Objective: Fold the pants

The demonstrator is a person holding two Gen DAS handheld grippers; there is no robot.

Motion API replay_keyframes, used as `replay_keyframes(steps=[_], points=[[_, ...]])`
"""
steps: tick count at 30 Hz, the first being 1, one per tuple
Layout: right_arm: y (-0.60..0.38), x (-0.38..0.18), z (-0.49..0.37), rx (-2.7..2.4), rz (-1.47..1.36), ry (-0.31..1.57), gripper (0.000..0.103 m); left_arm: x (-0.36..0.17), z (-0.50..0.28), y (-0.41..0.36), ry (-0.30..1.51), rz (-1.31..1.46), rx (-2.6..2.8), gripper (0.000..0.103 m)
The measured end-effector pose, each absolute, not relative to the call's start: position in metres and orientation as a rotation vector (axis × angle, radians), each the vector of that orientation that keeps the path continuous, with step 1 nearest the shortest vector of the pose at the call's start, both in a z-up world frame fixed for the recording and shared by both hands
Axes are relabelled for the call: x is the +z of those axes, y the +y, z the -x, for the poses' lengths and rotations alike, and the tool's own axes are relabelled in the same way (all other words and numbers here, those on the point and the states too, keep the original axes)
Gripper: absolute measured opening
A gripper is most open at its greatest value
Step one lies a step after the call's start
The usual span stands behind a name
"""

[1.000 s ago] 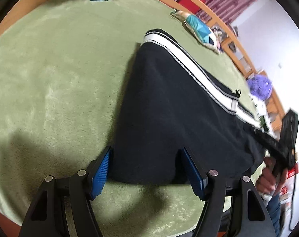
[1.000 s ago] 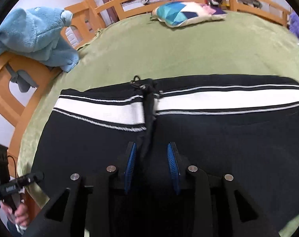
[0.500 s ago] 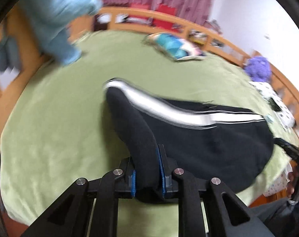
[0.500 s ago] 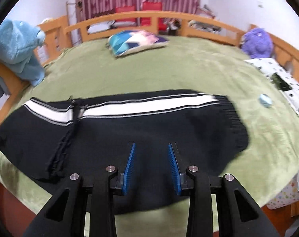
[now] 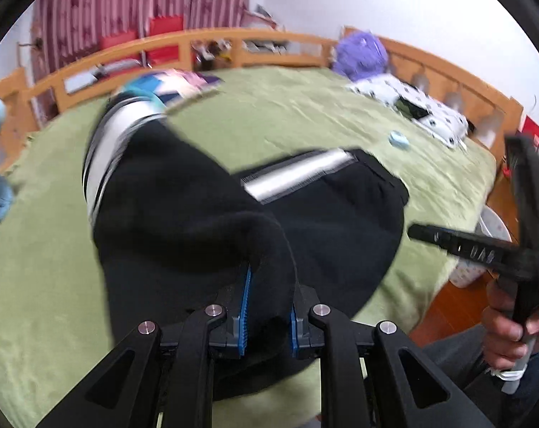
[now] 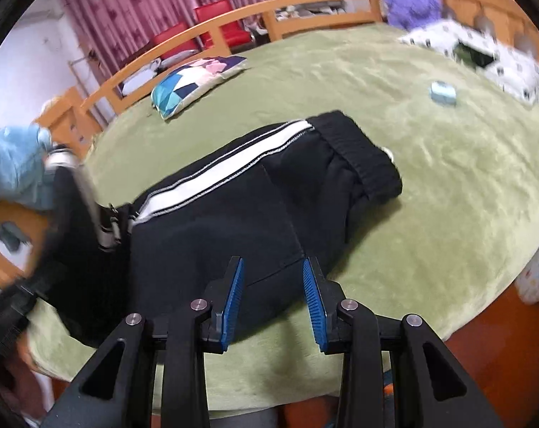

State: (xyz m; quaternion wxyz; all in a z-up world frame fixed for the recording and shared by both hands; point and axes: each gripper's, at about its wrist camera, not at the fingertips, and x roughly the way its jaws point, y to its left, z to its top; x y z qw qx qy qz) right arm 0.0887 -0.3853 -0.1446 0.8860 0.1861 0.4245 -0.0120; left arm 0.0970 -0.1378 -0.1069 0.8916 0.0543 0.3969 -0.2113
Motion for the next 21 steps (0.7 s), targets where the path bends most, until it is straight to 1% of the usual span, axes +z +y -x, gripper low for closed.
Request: replay_keyframes(steps=[1,3,6,7,8,10,13,15,17,21], points=[[-0.388,-0.145,-0.09,-0.021,-0.422,0.882,0.034,-0.113,-0.096,-0.141,0.838,-0.12,-0.442,0.016],[-0.388,-0.146,-0.091,-0.022,-0.439,0.887,0.034,-0.123,-0.091,-0.141,0.869,-0.123,-0.456,0.02],[-0.379,-0.146,-0.095,-0.001,-0.431,0.9,0.037,-0.125,-0.084,-0.124,0.914,-0.052,-0.51,0.032],[-0.371,-0.146,-0.096,0.023,-0.422,0.901,0.039,-0.122,-0.078,-0.115,0.901,-0.026,-0.525,0.04],[-0.365,-0.146,-0.096,0.041,-0.416,0.899,0.039,-0.117,-0.07,-0.104,0.869,-0.011,-0.526,0.052],[-0.349,-0.147,-0.097,0.091,-0.401,0.894,0.039,-0.108,-0.058,-0.091,0.816,-0.022,-0.495,0.067],[-0.325,-0.154,-0.103,0.186,-0.41,0.897,0.039,-0.1,-0.042,-0.066,0.769,-0.026,-0.427,0.067],[-0.31,-0.161,-0.108,0.262,-0.454,0.91,0.04,-0.1,-0.038,-0.046,0.79,0.007,-0.39,0.068],[-0.295,-0.171,-0.116,0.311,-0.486,0.931,0.044,-0.103,-0.034,-0.022,0.817,0.054,-0.35,0.068],[-0.262,-0.198,-0.141,0.335,-0.494,1.014,0.044,-0.109,-0.03,0.014,0.842,0.142,-0.288,0.068]])
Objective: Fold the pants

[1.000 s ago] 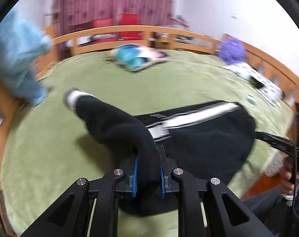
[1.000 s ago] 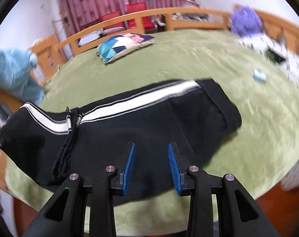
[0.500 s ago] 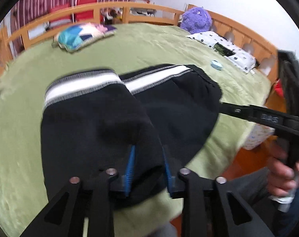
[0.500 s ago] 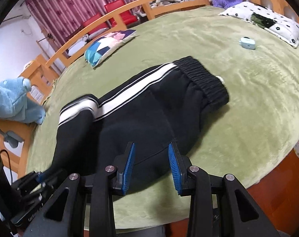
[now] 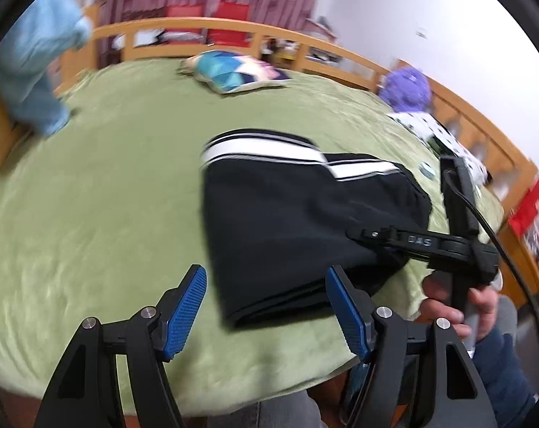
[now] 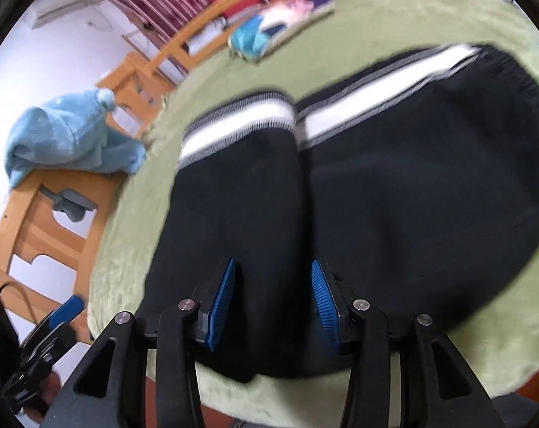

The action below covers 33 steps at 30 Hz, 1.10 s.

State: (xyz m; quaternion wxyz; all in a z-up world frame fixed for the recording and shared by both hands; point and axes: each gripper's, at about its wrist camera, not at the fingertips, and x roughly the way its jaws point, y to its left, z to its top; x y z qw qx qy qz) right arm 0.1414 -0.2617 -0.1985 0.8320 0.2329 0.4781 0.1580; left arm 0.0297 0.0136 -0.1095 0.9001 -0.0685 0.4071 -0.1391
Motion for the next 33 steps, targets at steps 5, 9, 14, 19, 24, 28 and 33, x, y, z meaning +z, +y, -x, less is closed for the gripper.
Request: replay_keyframes(steps=[5,9,14,19,24,28,33], points=[[-0.232,-0.189,-0.164,0.346,-0.433,0.98,0.016,-0.119,-0.029,0.042,0.872,0.211,-0.215,0.068],[-0.228,-0.124,-0.161,0.342,-0.259,0.779,0.014,-0.123,-0.036,0.048,0.865,0.218,-0.193,0.068],[-0.27,-0.075,-0.166,0.284,-0.202,0.689,0.014,-0.123,-0.058,0.031,0.868,0.207,-0.22,0.068],[-0.355,-0.066,-0.184,0.149,-0.222,0.687,0.014,-0.115,-0.077,-0.001,0.869,0.188,-0.276,0.068],[-0.432,-0.116,-0.19,0.0,-0.256,0.773,0.014,-0.111,-0.097,-0.043,0.882,0.146,-0.35,0.068],[-0.468,-0.159,-0.19,-0.058,-0.305,0.817,0.014,-0.116,-0.115,-0.082,0.914,0.115,-0.425,0.068],[-0.476,-0.167,-0.174,-0.058,-0.268,0.802,0.032,-0.133,-0.133,-0.128,0.969,0.097,-0.498,0.068]])
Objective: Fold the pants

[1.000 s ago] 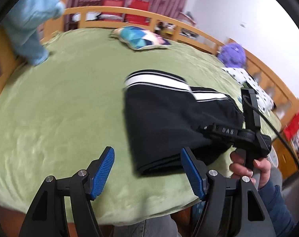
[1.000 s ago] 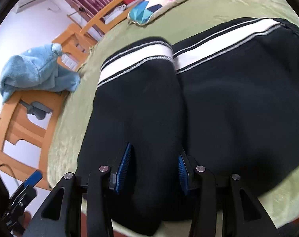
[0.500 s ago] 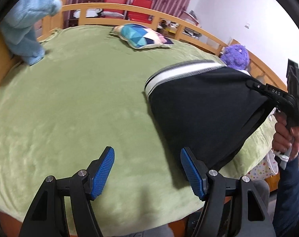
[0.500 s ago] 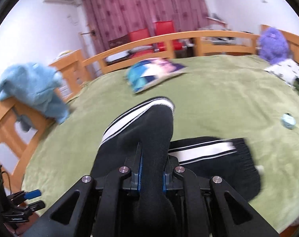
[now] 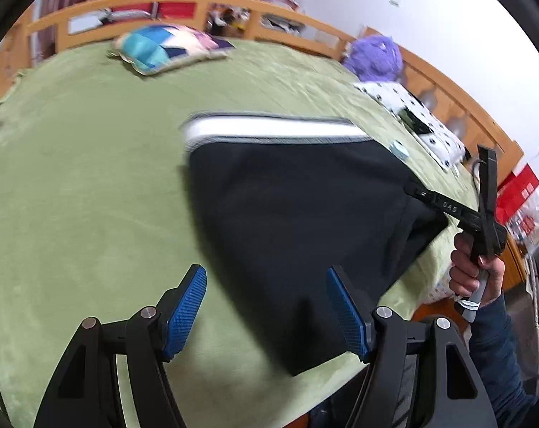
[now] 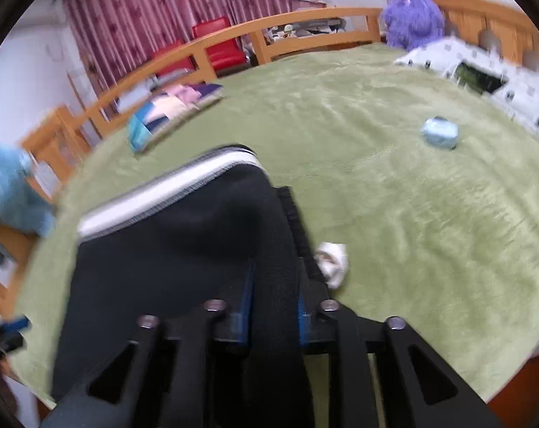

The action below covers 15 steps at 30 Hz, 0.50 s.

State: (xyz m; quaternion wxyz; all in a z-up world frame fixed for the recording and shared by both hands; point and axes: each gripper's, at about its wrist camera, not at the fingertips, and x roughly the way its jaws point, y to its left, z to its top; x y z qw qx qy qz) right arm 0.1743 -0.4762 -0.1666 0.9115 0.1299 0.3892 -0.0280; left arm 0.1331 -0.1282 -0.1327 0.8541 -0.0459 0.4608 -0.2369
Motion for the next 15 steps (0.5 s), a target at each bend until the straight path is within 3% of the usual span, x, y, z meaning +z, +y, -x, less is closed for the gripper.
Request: replay_keyframes(steps=[5,7,10,13,15], points=[[-0.481,-0.149,-0.14,-0.104,-0.179,0.719,0.035,-0.176,-0.135,-0.155,1.089,0.065,-0.519,0.068],[-0.478,-0.146,-0.123,-0.038,-0.193,0.679,0.041,-0.194,-0.13,-0.158,1.121,0.059,-0.51,0.07],[-0.464,-0.173,-0.119,-0.008,-0.123,0.766,0.041,-0.21,-0.125,-0.154,1.15,0.074,-0.515,0.076],[-0.458,-0.21,-0.127,-0.051,-0.068,0.882,0.041,-0.208,-0.129,-0.146,1.181,0.119,-0.541,0.076],[-0.463,-0.205,-0.124,-0.031,-0.098,0.865,0.041,-0.197,-0.129,-0.142,1.142,0.109,-0.538,0.074]])
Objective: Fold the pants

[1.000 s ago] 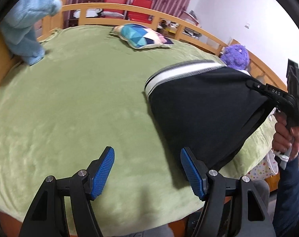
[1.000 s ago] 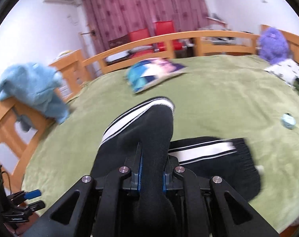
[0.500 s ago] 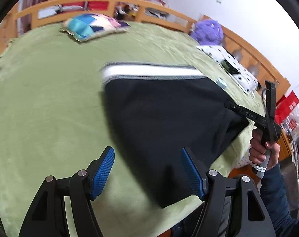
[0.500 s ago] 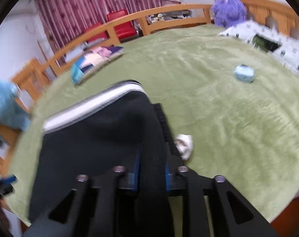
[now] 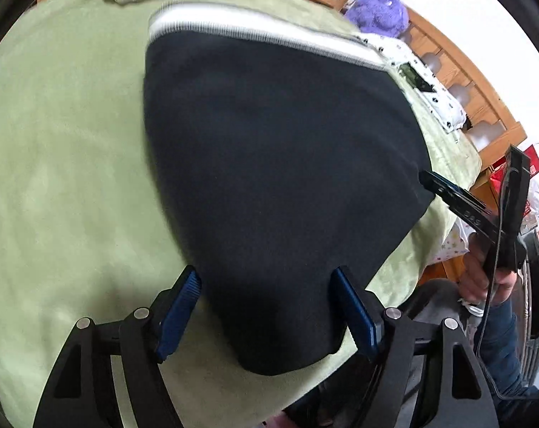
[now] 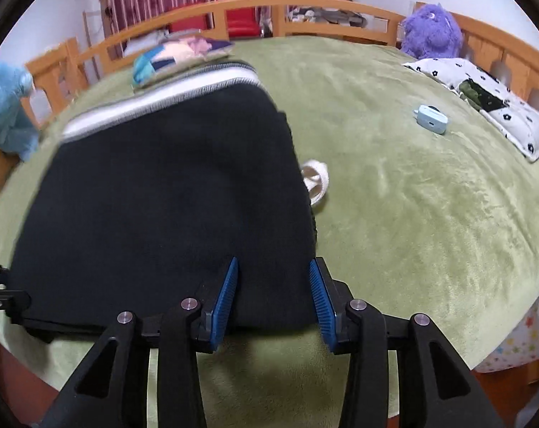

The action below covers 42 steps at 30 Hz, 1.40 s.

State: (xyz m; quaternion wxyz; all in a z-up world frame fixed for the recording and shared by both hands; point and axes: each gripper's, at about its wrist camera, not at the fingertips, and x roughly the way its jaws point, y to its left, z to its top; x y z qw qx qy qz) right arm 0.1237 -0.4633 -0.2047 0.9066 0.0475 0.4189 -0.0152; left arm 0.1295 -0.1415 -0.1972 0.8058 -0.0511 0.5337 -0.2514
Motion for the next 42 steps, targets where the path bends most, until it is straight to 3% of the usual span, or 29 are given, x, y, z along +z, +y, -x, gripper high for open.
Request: replay_keyframes(steps=[3,5,7,12,14,18,22,24,25,26,28,36,42], points=[[-0.482,-0.175,-0.121,-0.018,-0.144,0.788,0.041,-0.18,-0.135,-0.133,1.071,0.096,-0.518,0.073],[-0.494,-0.164,-0.128,-0.001,-0.204,0.751,0.051,-0.176,-0.148,-0.128,1.058,0.111,-0.495,0.073],[-0.498,-0.161,-0.148,0.026,-0.241,0.766,0.054,-0.175,-0.162,-0.125,1.053,0.129,-0.468,0.073],[-0.501,-0.198,-0.223,0.094,-0.325,0.954,0.058,-0.181,-0.187,-0.121,1.053,0.196,-0.457,0.072],[-0.507,-0.208,-0.237,0.127,-0.38,0.964,0.072,-0.19,-0.195,-0.126,1.079,0.203,-0.454,0.072],[-0.512,-0.228,-0.259,0.217,-0.475,1.023,0.074,-0.21,-0.205,-0.127,1.114,0.244,-0.455,0.075],[-0.517,-0.241,-0.274,0.297,-0.571,1.055,0.066,-0.223,-0.212,-0.126,1.11,0.33,-0.483,0.073],[-0.514,-0.236,-0.269,0.292,-0.563,1.038,0.06,-0.224,-0.214,-0.127,1.102,0.354,-0.497,0.057],[-0.514,-0.232,-0.266,0.282,-0.57,1.021,0.053,-0.222,-0.215,-0.127,1.094,0.355,-0.506,0.041],[-0.515,-0.225,-0.262,0.272,-0.575,1.0,0.039,-0.215,-0.214,-0.126,1.073,0.34,-0.517,0.025],[-0.514,-0.21,-0.253,0.269,-0.597,0.948,0.025,-0.199,-0.212,-0.12,1.03,0.346,-0.546,0.018],[-0.442,-0.148,-0.229,0.285,-0.491,0.856,0.021,-0.156,-0.213,-0.068,0.963,0.34,-0.514,0.015],[-0.376,-0.145,-0.224,0.412,-0.542,0.847,0.021,-0.12,-0.203,0.017,0.906,0.263,-0.414,0.015]])
